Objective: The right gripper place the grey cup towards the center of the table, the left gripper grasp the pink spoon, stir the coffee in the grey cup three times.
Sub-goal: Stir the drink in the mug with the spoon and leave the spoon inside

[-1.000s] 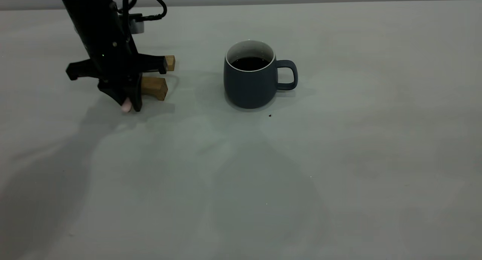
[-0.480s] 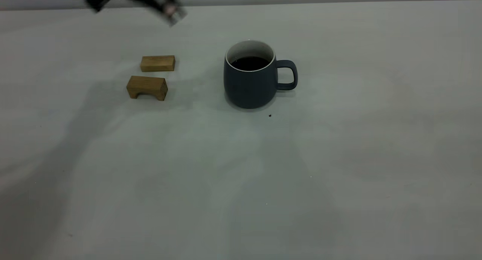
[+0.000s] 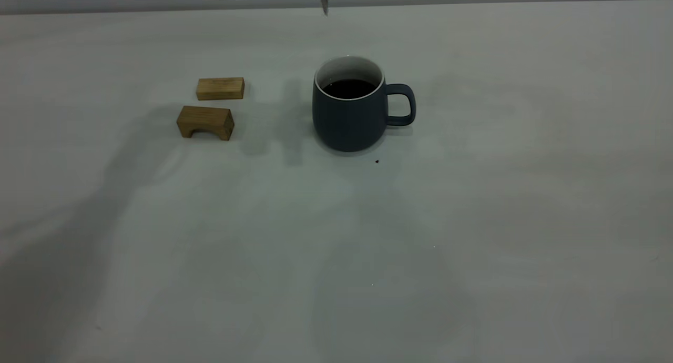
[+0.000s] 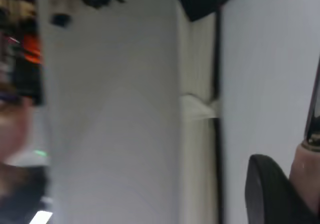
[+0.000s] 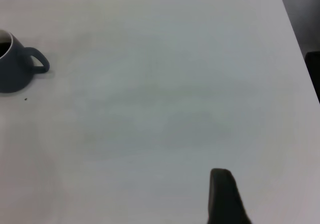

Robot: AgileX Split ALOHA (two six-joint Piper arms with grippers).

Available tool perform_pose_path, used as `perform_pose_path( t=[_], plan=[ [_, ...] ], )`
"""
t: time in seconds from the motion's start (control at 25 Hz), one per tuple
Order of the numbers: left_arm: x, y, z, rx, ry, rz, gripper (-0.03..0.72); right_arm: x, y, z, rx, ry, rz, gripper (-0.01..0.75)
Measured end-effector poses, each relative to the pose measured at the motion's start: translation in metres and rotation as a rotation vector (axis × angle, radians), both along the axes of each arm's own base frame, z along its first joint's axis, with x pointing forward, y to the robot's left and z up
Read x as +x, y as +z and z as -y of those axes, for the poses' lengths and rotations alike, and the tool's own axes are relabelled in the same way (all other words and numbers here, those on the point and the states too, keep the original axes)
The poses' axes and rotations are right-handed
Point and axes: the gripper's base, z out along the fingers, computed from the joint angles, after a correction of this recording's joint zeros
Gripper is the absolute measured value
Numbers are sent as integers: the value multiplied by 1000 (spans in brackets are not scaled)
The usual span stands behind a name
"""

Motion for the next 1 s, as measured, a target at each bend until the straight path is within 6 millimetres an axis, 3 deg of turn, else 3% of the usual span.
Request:
perform_pose_path(
  t=[0.32,0.52,0.8,1.0],
  plan=[
    [9,-48,13,-29,152,-147,122,0,0,0,-1,0,0,491],
    [6,-70,20,-28,152,-198,122,0,0,0,-1,0,0,491],
    [-4,-116,28,-7,126,-294,122,0,0,0,-1,0,0,491],
    [-4,-122,21,16,119,-295,122,0,0,0,-1,0,0,491]
  ],
)
